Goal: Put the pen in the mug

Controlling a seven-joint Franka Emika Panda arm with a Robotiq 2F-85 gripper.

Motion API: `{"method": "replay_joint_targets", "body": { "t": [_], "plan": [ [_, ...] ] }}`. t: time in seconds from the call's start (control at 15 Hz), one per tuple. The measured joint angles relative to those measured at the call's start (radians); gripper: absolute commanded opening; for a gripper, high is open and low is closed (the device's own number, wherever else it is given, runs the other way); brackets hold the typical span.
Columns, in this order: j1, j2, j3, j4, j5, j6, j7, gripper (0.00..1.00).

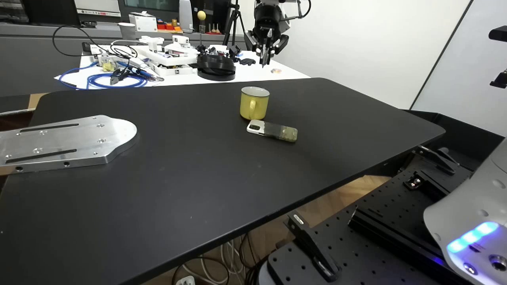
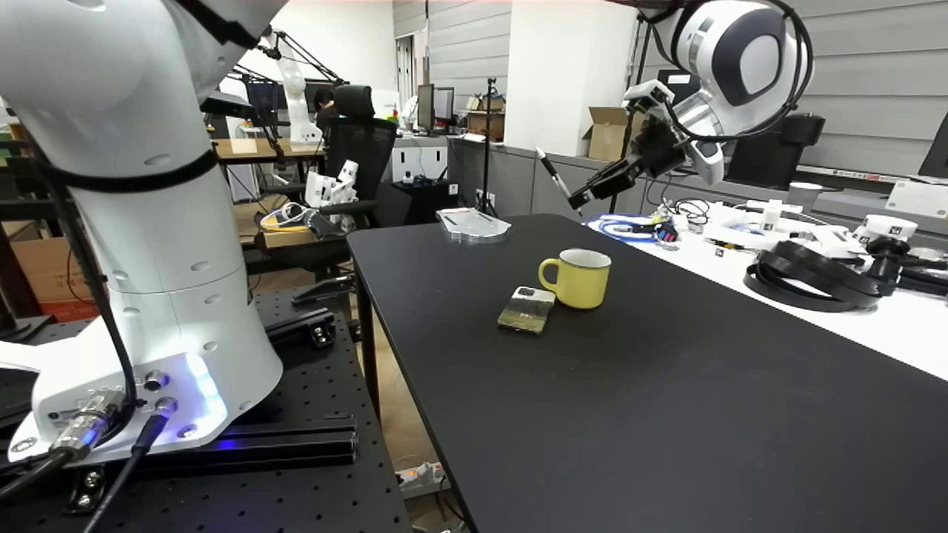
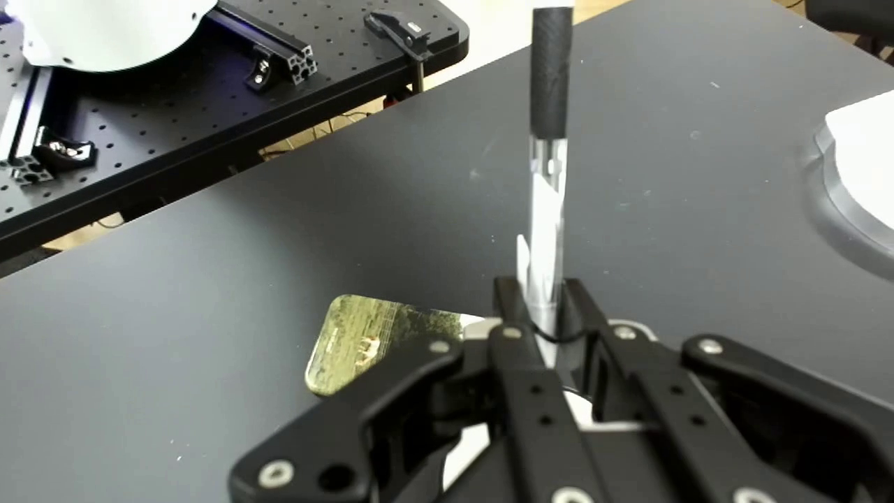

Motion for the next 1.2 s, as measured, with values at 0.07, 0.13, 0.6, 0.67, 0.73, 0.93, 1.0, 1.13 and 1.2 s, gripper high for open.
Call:
{"method": "replay_joint_targets", "body": {
  "t": [0.07,0.13,0.6,0.67,0.73,0.93,1.0,1.13,1.2],
  "plan": [
    [-0.007,0.039,0.000,0.046,0.020,-0.021,0.011,0.04],
    [-0.014,0.074,0.000,0.088,0.038,-0.039,0.019,0.04],
    [-0.067,0.293,0.022,0.353,0.118,-0.130,0.086,0.04],
    [-0.075,0.316,0.027,0.379,0.122,-0.135,0.096,0.04],
    [-0.079,0.337,0.030,0.401,0.126,-0.136,0.106,0.04],
    [-0.080,0.384,0.031,0.451,0.121,-0.091,0.114,0.04],
    [-0.079,0.396,0.031,0.466,0.117,-0.073,0.115,0.42],
    [-0.077,0.414,0.039,0.489,0.105,-0.047,0.115,0.47],
    [-0.076,0.418,0.042,0.497,0.102,-0.041,0.115,0.55]
  ]
}}
